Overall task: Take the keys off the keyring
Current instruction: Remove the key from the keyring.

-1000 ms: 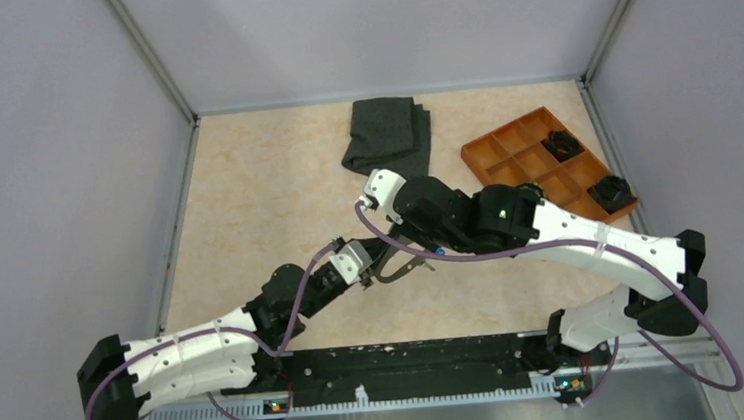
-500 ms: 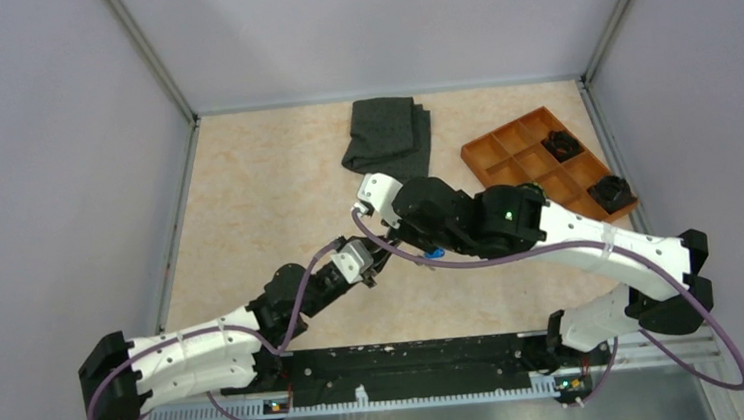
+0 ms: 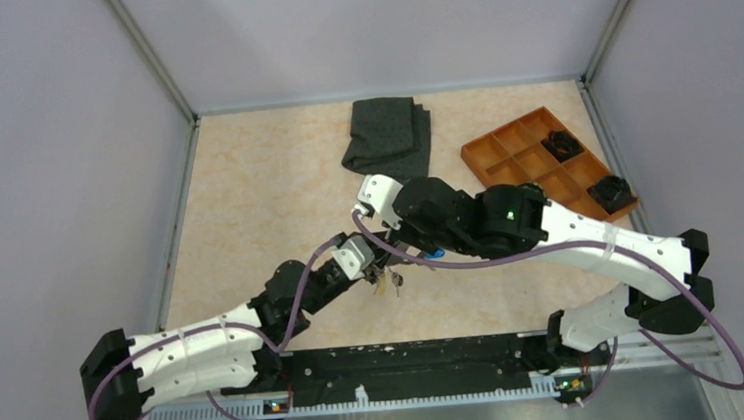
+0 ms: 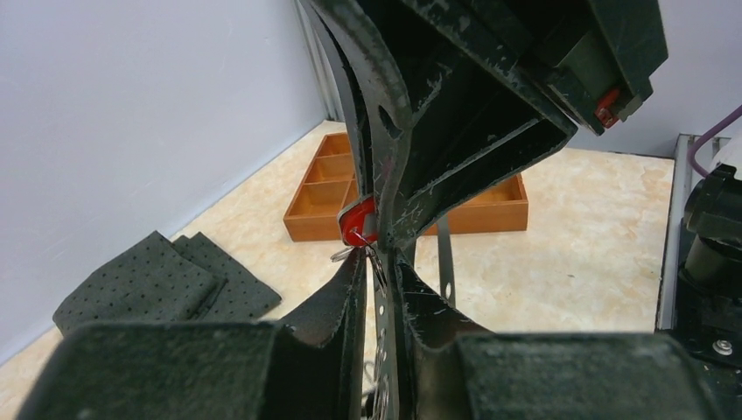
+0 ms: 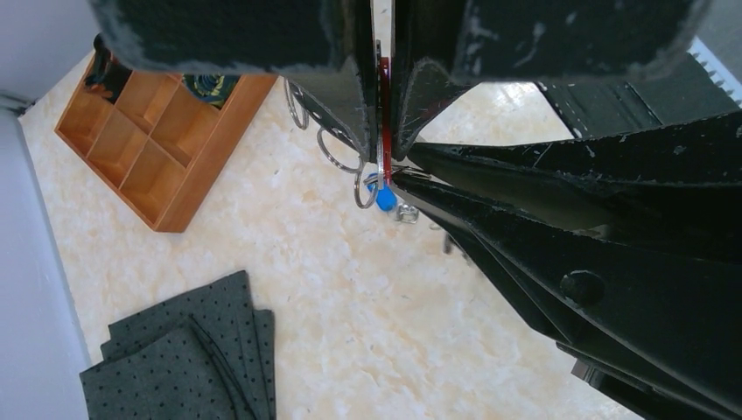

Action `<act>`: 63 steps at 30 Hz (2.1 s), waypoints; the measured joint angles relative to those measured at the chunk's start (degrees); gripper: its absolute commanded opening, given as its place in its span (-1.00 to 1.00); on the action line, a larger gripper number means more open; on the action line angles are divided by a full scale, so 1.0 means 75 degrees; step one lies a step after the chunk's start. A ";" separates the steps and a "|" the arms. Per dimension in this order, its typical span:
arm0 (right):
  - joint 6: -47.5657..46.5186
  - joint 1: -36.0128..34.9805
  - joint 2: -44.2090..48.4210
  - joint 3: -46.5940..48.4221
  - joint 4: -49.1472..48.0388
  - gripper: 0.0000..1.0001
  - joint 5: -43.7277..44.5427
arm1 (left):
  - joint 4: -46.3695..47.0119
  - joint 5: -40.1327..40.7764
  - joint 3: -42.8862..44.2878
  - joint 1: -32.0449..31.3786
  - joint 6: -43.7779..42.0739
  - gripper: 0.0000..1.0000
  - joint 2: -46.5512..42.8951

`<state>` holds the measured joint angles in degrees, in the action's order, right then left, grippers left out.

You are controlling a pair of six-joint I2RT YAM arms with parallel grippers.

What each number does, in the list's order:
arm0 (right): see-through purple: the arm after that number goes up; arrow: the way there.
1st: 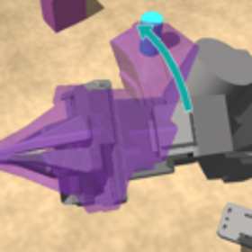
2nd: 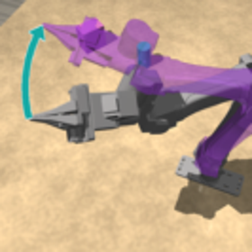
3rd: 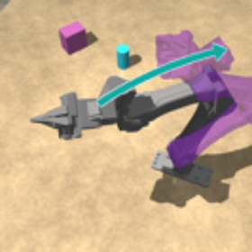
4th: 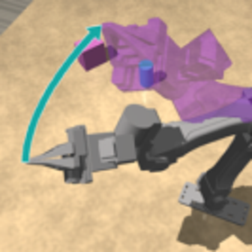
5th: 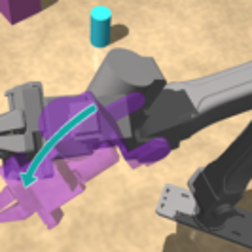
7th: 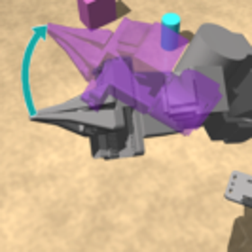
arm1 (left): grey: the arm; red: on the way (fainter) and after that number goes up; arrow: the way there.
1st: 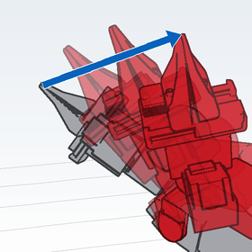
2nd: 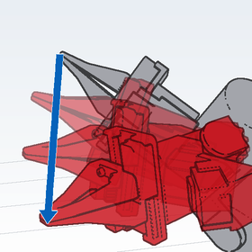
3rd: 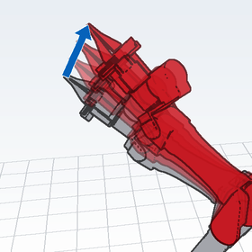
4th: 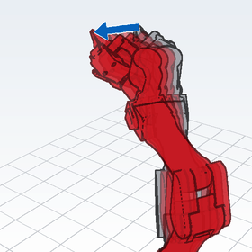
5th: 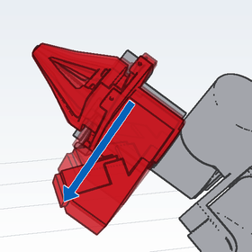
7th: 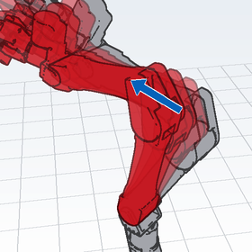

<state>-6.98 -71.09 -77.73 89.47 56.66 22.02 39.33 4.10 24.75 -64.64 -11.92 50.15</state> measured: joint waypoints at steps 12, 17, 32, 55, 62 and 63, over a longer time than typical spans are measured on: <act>0.0012 -0.0102 0.0006 0.0227 0.0227 -1.00 0.0050 | -0.0052 0.0003 0.0175 -0.0017 0.0041 -0.72 0.0370; 0.0017 -0.0137 0.0006 0.0230 0.0251 -1.00 0.0061 | -0.0052 0.0006 0.0204 -0.0017 0.0041 -1.00 0.0399; 0.0224 -0.0242 0.0044 0.0099 0.0405 -1.00 0.0638 | -0.0501 -0.0003 0.0213 -0.0017 -0.0038 -1.00 0.0061; 0.0277 -0.0277 -0.0085 -0.0344 0.0513 -1.00 0.1067 | -0.0691 -0.0195 -0.0012 -0.0017 -0.0364 -1.00 -0.0224; 0.0137 -0.0612 -0.0236 -0.0484 0.0493 -1.00 0.1786 | -0.0790 -0.0213 -0.0023 -0.0017 -0.0382 -1.00 -0.0224; 0.0102 -0.0638 -0.0236 -0.0484 0.0440 -1.00 0.1903 | -0.0781 -0.0201 -0.0029 -0.0017 -0.0350 -1.00 -0.0224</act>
<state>-6.22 -75.88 -79.50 85.84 59.96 36.29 33.47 2.59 24.53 -64.77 -14.55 48.47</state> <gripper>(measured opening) 0.020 0.006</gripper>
